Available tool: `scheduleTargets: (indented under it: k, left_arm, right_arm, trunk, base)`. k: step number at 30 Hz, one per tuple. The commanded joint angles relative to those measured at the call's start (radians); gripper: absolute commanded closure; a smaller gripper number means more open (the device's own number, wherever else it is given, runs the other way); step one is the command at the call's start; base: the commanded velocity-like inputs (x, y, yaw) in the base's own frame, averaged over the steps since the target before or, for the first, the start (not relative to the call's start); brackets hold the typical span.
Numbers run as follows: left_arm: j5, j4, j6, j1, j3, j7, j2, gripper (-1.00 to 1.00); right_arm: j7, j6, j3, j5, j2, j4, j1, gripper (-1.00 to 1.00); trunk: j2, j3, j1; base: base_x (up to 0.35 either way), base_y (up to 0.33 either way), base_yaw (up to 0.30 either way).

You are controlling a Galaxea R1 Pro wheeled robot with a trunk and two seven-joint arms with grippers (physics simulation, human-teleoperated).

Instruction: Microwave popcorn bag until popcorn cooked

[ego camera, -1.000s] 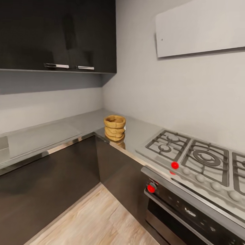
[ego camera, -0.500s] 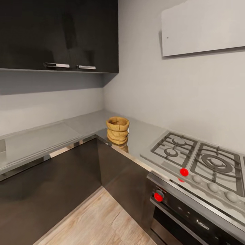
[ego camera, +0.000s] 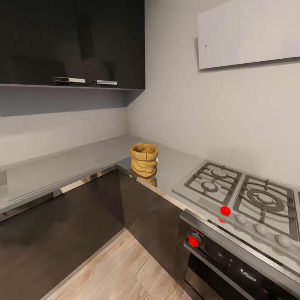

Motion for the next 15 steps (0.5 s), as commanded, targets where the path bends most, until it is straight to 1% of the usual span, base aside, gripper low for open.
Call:
scheduleTargets:
  k: [1, 8, 15]
  left_arm:
    - [0.012, -0.001, -0.002, 0.0, 0.001, 0.001, -0.001, -1.0]
    - [0.018, -0.001, -0.002, 0.0, 0.0, 0.001, 0.001, -1.0]
    - [0.019, -0.001, -0.001, 0.0, 0.0, 0.001, 0.001, -1.0]
  right_arm:
    - [0.002, -0.006, -0.008, 0.007, 0.0, 0.003, -0.001, -1.0]
    - [0.003, -0.005, -0.008, 0.007, -0.002, 0.003, -0.001, -1.0]
    - [0.003, -0.004, -0.008, 0.007, -0.002, 0.003, -0.001, -1.0]
  trunk:
    - [0.0, -0.001, 0.0]
    - [0.0, -0.001, 0.0]
    - [0.049, 0.021, -0.027]
  base:
    - [0.0, 0.0, 0.0]
    - [0.0, 0.0, 0.0]
    - [0.0, 0.0, 0.0]
